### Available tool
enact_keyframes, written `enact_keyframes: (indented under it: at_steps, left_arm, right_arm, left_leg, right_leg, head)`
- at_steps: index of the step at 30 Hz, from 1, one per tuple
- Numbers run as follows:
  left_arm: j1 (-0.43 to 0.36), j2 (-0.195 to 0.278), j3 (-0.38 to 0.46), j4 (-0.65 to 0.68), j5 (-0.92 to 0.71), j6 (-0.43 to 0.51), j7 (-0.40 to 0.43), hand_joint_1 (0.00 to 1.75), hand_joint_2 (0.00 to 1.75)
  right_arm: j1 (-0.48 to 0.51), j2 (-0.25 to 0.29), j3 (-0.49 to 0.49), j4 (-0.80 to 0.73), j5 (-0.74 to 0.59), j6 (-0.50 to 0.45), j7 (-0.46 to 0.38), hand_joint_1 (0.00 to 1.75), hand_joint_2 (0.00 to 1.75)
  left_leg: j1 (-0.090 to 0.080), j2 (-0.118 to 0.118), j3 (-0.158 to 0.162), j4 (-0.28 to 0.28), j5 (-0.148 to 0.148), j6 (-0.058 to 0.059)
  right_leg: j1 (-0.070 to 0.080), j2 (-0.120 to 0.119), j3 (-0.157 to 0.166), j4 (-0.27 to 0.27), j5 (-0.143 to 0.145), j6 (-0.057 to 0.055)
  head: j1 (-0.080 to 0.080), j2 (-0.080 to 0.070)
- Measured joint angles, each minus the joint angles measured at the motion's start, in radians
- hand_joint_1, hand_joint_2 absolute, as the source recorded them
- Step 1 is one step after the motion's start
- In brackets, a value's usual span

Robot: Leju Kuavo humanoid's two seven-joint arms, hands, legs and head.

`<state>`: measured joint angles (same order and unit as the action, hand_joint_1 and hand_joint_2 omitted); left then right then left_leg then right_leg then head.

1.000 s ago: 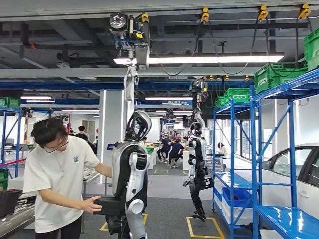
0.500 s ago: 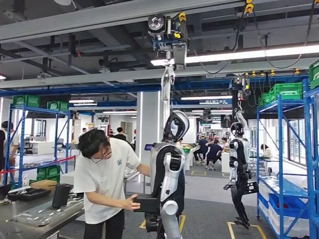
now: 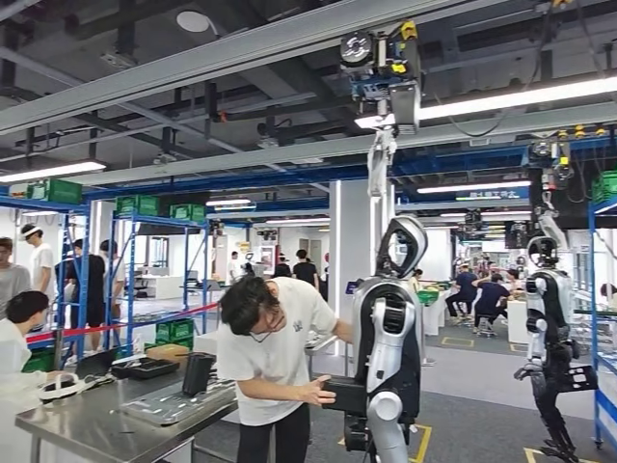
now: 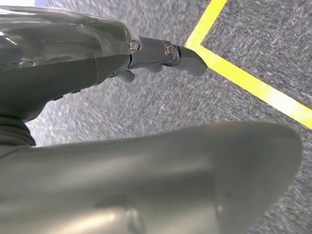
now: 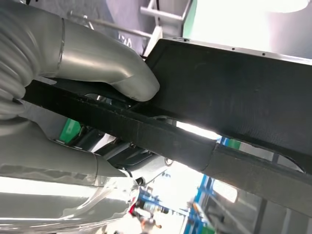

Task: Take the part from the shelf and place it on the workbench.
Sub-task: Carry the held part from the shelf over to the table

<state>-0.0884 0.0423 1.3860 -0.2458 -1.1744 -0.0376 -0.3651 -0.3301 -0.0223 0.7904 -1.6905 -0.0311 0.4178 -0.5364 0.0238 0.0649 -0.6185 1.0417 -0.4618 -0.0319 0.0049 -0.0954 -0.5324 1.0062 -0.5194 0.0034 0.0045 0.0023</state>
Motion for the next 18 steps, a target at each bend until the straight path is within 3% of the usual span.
enact_keyframes:
  at_steps: [3, 5, 7, 9, 10, 11, 12, 14, 16, 18]
  left_arm:
    - [0.004, -0.001, 0.0, 0.0, -0.001, -0.003, -0.003, 0.0, 1.75]
    - [0.004, -0.001, 0.0, 0.0, -0.001, -0.004, -0.007, 0.0, 1.75]
    - [0.0, -0.002, -0.001, 0.0, -0.001, -0.005, -0.011, 0.0, 1.75]
    - [-0.002, -0.002, -0.004, 0.0, -0.001, -0.006, -0.013, 0.0, 1.75]
    - [0.0, -0.002, -0.005, 0.0, -0.002, -0.006, -0.012, 0.0, 1.75]
    - [0.001, -0.003, -0.007, 0.0, -0.003, -0.005, -0.011, 0.0, 1.75]
    - [0.002, -0.005, -0.008, 0.0, -0.005, -0.004, -0.01, 0.0, 1.75]
    - [0.002, -0.012, -0.009, 0.0, -0.008, -0.003, -0.008, 0.0, 1.75]
    - [0.002, -0.017, -0.01, 0.0, -0.009, -0.003, -0.007, 0.0, 1.75]
    - [0.006, -0.017, -0.01, 0.0, -0.009, -0.003, -0.006, 0.0, 1.75]
  right_arm:
    - [-0.002, 0.002, 0.003, 0.001, -0.001, 0.0, 0.004, 1.75, 1.75]
    - [-0.003, 0.004, 0.005, 0.002, -0.002, 0.0, 0.007, 1.75, 1.75]
    - [-0.002, 0.004, 0.006, 0.006, -0.004, 0.0, 0.011, 1.75, 1.75]
    - [0.0, 0.004, 0.008, 0.011, -0.006, 0.0, 0.014, 1.75, 1.75]
    - [0.001, 0.004, 0.008, 0.013, -0.006, 0.0, 0.014, 1.75, 1.75]
    - [0.002, 0.004, 0.009, 0.014, -0.007, 0.0, 0.014, 1.75, 1.75]
    - [0.002, 0.004, 0.009, 0.015, -0.008, 0.0, 0.014, 1.75, 1.75]
    - [0.0, 0.004, 0.009, 0.015, -0.01, 0.001, 0.014, 1.75, 1.75]
    - [-0.001, 0.004, 0.009, 0.016, -0.009, 0.001, 0.015, 1.75, 1.75]
    - [-0.003, 0.007, 0.009, 0.017, -0.009, 0.001, 0.016, 1.75, 1.75]
  left_leg:
    - [-0.007, -0.023, -0.002, -0.004, -0.003, 0.027]
    - [-0.007, -0.043, -0.002, -0.006, 0.0, 0.041]
    - [-0.009, -0.065, -0.004, -0.007, 0.003, 0.051]
    - [-0.015, -0.091, -0.005, -0.006, 0.004, 0.056]
    - [-0.018, -0.105, -0.005, -0.006, 0.005, 0.058]
    - [-0.021, -0.119, -0.004, -0.006, 0.006, 0.059]
    - [-0.022, -0.134, -0.003, -0.006, 0.006, 0.059]
    - [-0.021, -0.16, -0.002, -0.006, 0.008, 0.058]
    - [-0.016, -0.184, -0.01, -0.006, 0.013, 0.05]
    - [-0.012, -0.199, -0.016, -0.011, 0.019, 0.039]
  right_leg:
    - [-0.003, -0.018, 0.008, 0.001, -0.01, 0.015]
    - [-0.009, 0.021, -0.006, 0.043, -0.045, 0.021]
    - [-0.011, 0.072, -0.059, 0.161, -0.111, 0.019]
    - [-0.009, 0.089, -0.117, 0.277, -0.149, 0.013]
    - [-0.007, 0.092, -0.126, 0.289, -0.14, 0.008]
    - [-0.003, 0.098, -0.117, 0.261, -0.111, 0.001]
    - [0.001, 0.111, -0.092, 0.201, -0.069, -0.007]
    - [0.006, 0.166, -0.04, 0.076, -0.002, -0.024]
    - [0.009, 0.193, -0.02, 0.022, 0.014, -0.031]
    - [0.009, 0.169, -0.013, 0.003, 0.016, -0.032]
  head:
    - [0.0, 0.0]
    - [0.0, 0.0]
    - [-0.001, 0.0]
    - [-0.001, 0.0]
    - [-0.001, 0.0]
    - [-0.001, 0.0]
    - [-0.001, 0.0]
    - [0.0, 0.0]
    - [0.0, 0.0]
    - [0.0, 0.0]
